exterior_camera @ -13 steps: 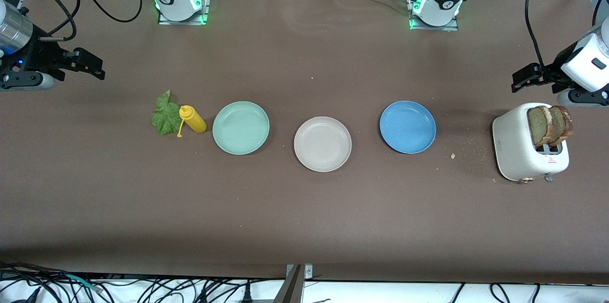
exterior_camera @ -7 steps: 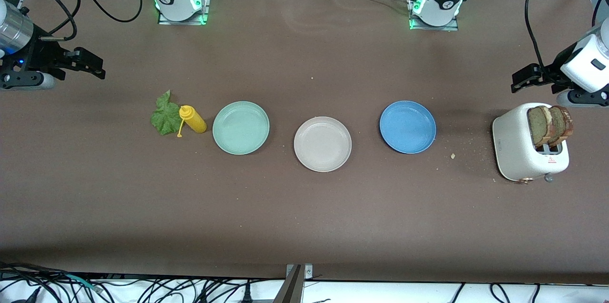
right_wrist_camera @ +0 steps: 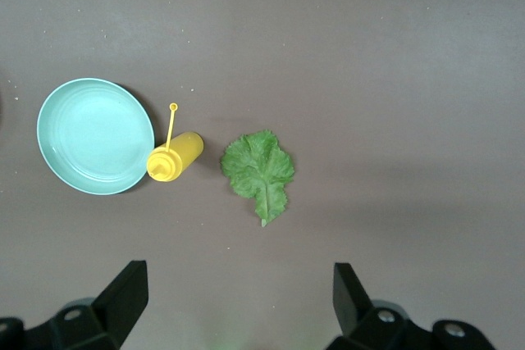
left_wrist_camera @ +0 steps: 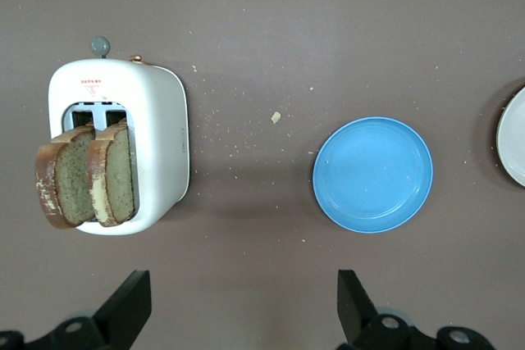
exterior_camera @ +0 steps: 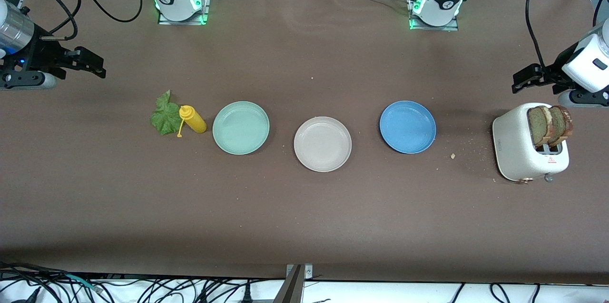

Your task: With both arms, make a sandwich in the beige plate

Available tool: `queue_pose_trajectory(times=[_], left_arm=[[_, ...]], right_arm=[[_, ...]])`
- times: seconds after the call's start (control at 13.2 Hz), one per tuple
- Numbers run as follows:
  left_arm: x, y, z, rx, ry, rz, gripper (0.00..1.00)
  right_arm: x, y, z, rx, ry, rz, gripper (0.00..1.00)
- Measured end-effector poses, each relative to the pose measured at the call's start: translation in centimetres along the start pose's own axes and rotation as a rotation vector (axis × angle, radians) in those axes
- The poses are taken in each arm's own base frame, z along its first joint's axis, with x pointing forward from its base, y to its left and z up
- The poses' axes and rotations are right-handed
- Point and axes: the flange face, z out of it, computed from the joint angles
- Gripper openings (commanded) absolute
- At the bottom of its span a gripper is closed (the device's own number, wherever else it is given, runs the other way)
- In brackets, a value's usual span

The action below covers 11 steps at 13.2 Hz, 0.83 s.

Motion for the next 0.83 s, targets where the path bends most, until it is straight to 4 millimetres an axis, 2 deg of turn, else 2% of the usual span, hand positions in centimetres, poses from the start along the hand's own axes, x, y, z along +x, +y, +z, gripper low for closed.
queue_pose_trajectory(times=[0.83], left_arm=[[0.1,0.0,0.1,0.0,-0.002,0.0,1.0]], right_arm=[[0.0,-1.1,0.5,-0.002,-0.019,-0.019,1.0]])
